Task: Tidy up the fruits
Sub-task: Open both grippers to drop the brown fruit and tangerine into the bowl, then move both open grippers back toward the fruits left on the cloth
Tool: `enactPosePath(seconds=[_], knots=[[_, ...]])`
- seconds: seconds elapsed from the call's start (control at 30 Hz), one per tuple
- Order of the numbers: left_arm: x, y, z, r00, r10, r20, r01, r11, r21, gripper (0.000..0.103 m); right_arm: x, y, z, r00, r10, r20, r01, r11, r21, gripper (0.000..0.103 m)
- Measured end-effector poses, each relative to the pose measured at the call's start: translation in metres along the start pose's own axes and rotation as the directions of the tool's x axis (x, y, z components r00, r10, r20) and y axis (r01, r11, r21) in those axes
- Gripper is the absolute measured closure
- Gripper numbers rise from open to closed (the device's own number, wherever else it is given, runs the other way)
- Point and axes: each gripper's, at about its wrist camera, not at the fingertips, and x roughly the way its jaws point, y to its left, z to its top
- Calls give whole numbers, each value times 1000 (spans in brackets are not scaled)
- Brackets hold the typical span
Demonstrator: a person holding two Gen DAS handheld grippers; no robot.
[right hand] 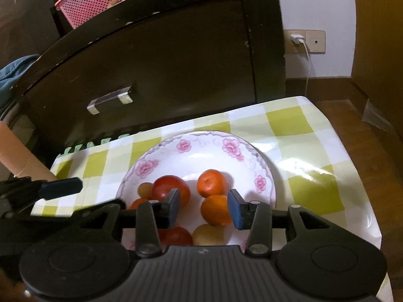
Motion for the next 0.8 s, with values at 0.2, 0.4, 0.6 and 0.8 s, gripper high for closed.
enactPosePath(seconds=[0.2,0.4,0.6,0.8], knots=[[1,-2,-25,999,-25,-44,26,999,29,27,-13,8,-1,1000,20,19,-19,1000,-13,63],[21,-1,-40,995,-47,-89,49,998,26,28,-18,27,-10,999,49,-11,-50,997,-57,63],[35,-3,-50,992,-65,-109,68,997,28,36,-17,45,-16,994,92,-63,-96,993,-65,63],[31,1,-49,991,-80,-106,81,997,1,62,-28,52,-23,990,110,-86,-112,993,-23,63]])
